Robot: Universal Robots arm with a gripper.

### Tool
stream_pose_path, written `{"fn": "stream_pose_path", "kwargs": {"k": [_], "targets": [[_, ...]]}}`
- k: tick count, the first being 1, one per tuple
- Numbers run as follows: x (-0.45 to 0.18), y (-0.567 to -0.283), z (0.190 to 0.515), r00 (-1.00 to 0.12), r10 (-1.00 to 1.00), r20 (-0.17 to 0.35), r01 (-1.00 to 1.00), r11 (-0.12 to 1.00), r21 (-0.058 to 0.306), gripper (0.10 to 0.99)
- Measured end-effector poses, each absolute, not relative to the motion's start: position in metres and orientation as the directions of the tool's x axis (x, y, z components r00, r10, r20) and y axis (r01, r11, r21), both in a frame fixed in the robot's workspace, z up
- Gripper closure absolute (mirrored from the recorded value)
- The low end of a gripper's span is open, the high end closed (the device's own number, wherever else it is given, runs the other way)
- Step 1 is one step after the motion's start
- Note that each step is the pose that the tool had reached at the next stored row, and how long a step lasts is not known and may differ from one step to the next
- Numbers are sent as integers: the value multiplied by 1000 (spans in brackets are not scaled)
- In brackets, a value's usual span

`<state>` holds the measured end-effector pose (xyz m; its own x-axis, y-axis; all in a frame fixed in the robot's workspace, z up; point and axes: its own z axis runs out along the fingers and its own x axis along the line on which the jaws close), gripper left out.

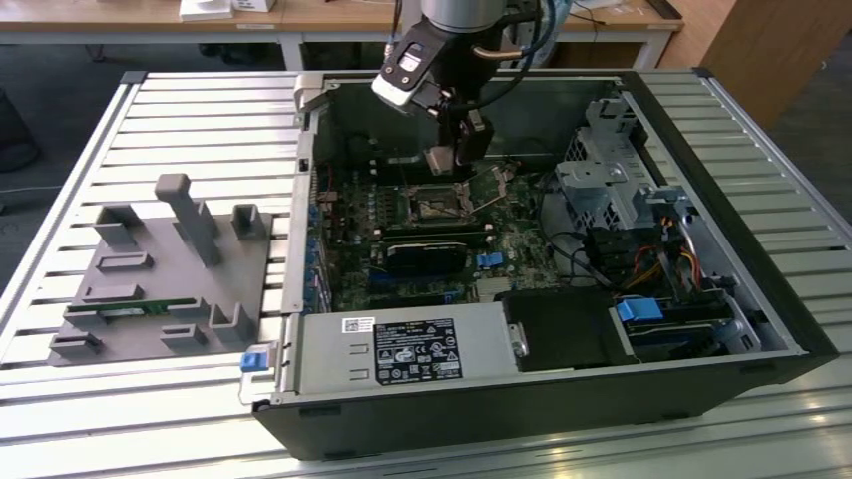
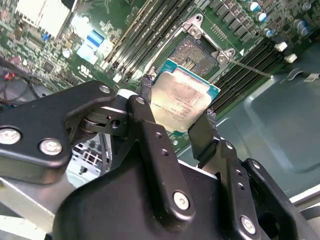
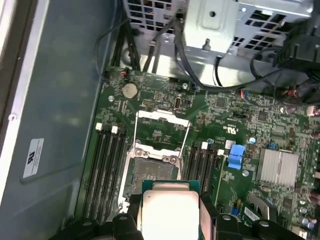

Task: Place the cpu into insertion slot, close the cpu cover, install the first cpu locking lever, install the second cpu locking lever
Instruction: 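Place the cpu into insertion slot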

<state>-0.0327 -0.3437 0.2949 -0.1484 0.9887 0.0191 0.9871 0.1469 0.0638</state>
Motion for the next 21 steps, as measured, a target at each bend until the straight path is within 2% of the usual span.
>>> {"fn": "stream_pose_path", "kwargs": {"k": [12, 21], "targets": [[-33, -344, 291, 35, 999, 16, 997, -36, 64, 545], [-33, -344, 288, 59, 998, 15, 996, -60, 64, 545]]}}
